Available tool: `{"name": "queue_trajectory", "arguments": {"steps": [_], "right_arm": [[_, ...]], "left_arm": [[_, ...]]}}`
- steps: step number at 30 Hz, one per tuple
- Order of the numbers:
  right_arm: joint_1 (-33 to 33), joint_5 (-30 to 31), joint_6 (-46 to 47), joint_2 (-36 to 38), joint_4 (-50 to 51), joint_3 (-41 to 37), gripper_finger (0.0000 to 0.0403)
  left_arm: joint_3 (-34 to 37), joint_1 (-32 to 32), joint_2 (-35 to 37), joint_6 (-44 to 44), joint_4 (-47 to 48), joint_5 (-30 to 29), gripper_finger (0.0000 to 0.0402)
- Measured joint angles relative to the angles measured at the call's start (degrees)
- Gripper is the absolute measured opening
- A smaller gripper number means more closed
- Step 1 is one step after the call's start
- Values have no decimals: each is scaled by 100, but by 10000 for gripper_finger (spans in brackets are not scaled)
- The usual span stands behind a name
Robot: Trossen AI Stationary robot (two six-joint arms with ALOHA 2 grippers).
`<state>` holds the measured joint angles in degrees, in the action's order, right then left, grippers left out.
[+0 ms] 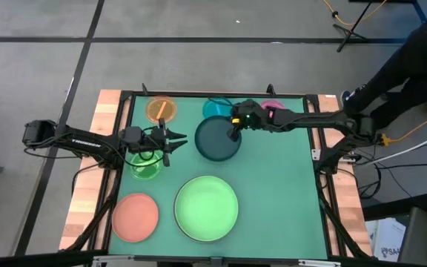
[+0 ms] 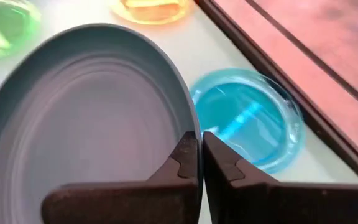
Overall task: Stack plastic plates
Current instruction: Stack the dark green plate on top of the green plate
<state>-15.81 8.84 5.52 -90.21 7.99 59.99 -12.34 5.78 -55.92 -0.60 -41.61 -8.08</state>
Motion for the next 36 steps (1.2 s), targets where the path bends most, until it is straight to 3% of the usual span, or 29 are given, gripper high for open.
{"name": "queue_trajectory", "arguments": {"steps": [7, 22, 30, 36], "right_arm": [[153, -999, 278, 146, -20, 0, 0], [1910, -714, 472, -600, -1035, 2, 0], [2277, -689, 472, -1310, -2047, 0, 0], [2297, -692, 607, -1701, -2205, 0, 0]], "left_arm": [[0, 0, 0, 0, 1, 0, 89], [0, 0, -1, 2, -2, 2, 89], [0, 0, -1, 4, -3, 2, 89], [0, 0, -1, 4, -4, 2, 89]]}}
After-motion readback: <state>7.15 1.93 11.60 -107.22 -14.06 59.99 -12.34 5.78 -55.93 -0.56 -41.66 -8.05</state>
